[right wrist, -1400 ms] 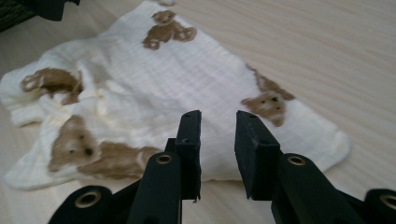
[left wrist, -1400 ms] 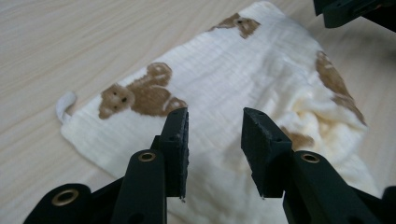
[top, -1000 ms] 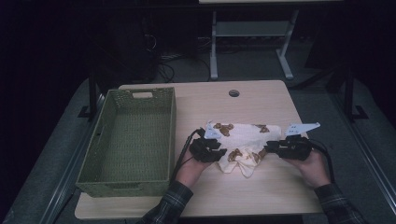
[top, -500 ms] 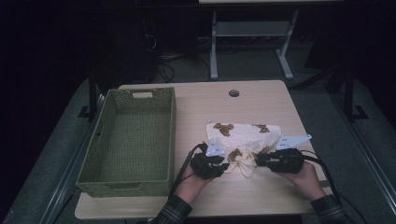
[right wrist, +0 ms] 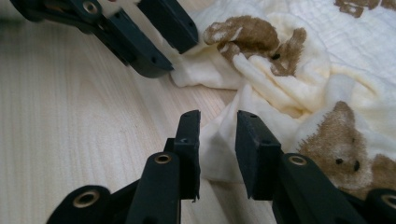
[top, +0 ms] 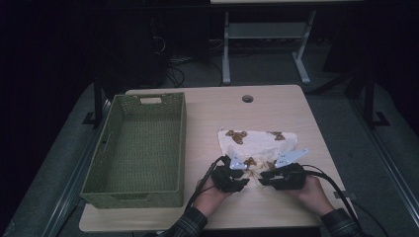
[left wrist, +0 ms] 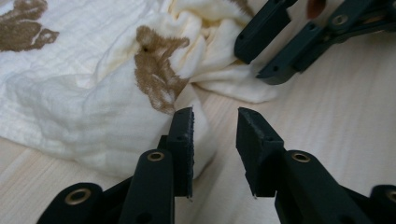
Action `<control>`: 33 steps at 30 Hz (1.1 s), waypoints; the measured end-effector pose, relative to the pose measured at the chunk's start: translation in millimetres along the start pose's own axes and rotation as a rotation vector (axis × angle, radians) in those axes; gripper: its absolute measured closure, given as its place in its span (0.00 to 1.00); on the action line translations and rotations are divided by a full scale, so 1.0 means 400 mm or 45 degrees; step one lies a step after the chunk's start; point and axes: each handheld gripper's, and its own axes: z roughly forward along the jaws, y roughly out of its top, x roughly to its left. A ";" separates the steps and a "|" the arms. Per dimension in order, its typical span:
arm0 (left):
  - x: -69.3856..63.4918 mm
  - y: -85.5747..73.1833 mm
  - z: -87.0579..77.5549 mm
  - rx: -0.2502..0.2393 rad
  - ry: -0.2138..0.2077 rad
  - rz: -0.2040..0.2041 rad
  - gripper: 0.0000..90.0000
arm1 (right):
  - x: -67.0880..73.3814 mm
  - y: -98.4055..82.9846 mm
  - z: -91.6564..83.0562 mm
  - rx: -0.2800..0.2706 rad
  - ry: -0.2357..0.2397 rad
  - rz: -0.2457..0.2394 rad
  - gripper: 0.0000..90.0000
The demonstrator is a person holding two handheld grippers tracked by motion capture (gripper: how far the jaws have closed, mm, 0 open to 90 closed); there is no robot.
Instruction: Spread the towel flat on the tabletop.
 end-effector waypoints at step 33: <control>0.063 0.000 -0.061 -0.124 0.148 -0.146 0.96 | -0.124 -0.067 -0.179 -0.142 -0.191 0.118 0.99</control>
